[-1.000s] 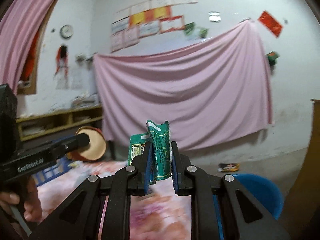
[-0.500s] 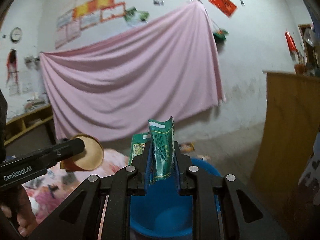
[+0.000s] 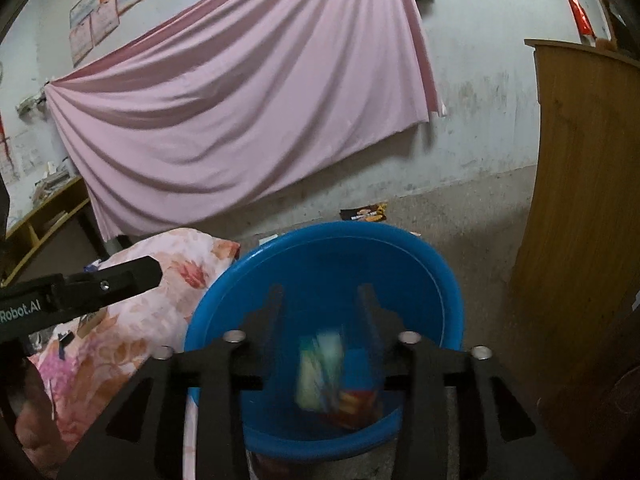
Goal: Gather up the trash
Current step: 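Carry both items over the blue basin and open both grippers to drop them, then move both tools back over the bed toward the remaining trash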
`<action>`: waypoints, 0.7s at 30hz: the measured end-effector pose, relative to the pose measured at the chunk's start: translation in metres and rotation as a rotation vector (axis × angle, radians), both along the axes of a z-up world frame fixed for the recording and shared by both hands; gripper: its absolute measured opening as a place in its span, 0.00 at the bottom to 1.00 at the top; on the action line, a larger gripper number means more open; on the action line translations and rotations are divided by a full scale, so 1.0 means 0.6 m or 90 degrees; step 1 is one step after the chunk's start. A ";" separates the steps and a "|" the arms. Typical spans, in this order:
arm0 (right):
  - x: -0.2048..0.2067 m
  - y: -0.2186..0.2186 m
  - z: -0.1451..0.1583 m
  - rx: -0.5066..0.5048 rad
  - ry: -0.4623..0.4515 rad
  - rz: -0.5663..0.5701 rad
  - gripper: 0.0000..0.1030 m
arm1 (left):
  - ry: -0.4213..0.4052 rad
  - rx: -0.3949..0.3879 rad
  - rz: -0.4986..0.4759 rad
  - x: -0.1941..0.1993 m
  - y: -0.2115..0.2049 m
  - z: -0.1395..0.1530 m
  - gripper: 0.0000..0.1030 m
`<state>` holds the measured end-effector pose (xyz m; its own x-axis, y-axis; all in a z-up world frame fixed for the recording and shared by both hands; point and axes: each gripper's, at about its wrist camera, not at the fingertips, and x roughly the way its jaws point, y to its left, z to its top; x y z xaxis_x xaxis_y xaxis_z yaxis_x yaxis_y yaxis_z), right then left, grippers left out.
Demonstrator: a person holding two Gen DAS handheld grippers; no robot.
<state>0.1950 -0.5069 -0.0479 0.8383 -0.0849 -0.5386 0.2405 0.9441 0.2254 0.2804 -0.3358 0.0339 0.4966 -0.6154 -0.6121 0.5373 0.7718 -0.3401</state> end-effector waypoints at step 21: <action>-0.113 0.131 0.171 -0.085 -0.190 0.021 0.97 | -0.267 -0.034 0.188 -0.162 0.282 0.119 0.97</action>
